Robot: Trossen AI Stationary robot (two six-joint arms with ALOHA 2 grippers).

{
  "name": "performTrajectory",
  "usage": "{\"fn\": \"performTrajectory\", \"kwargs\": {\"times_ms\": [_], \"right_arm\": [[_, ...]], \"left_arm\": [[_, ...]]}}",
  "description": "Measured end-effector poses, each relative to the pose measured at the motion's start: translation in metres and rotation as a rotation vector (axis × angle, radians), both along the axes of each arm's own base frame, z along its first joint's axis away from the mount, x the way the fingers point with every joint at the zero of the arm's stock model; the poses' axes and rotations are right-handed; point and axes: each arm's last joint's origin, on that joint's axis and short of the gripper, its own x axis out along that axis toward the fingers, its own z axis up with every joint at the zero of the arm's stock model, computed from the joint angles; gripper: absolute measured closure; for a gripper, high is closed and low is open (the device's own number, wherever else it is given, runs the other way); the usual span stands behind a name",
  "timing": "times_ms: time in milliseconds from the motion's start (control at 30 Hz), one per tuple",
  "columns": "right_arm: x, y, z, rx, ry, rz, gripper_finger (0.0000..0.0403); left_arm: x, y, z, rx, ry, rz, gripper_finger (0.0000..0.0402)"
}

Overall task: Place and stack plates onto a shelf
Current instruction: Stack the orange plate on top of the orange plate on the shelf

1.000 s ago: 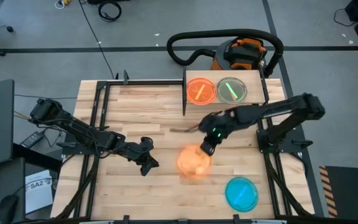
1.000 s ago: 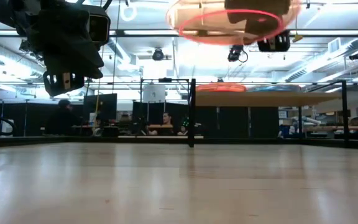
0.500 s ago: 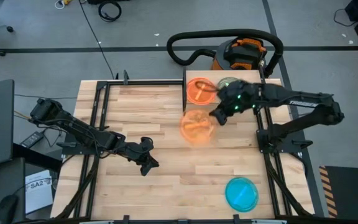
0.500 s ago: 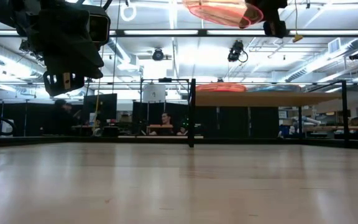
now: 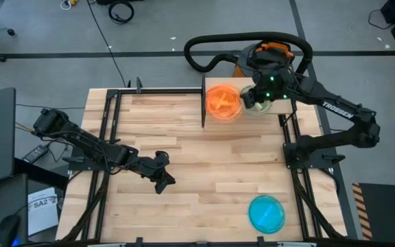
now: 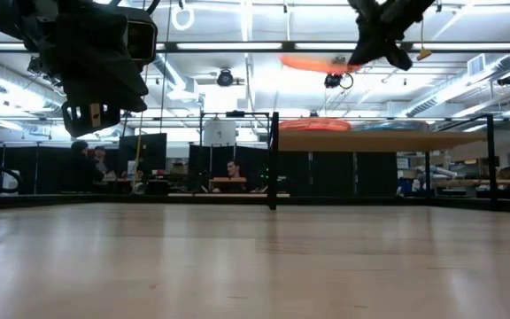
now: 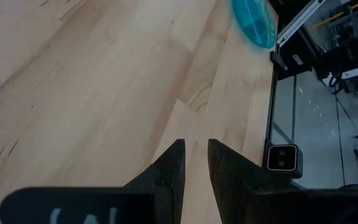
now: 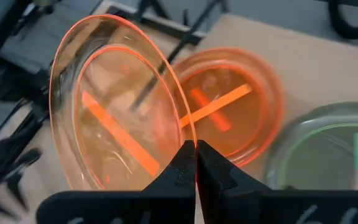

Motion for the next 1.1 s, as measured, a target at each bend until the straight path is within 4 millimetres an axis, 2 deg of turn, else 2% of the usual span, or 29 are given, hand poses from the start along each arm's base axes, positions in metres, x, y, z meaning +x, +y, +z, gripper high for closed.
{"fn": "performTrajectory", "kwargs": {"times_ms": [267,533,833,1100], "right_arm": [[-0.006,-0.037,-0.014,0.051,0.041,-0.099,0.0398],[0.002,-0.064,-0.036,0.133,0.093,-0.135,0.0398],[0.012,-0.082,-0.054,0.178,0.122,-0.146,0.0398],[0.016,-0.087,-0.061,0.177,0.144,-0.130,0.0396]], "left_arm": [[0.000,0.000,0.000,0.000,0.000,0.000,0.0326],[0.000,0.000,0.000,0.000,0.000,0.000,0.0326],[0.000,0.000,0.000,0.000,0.000,0.000,0.0326],[0.000,0.000,0.000,0.000,0.000,0.000,0.0326]]}}
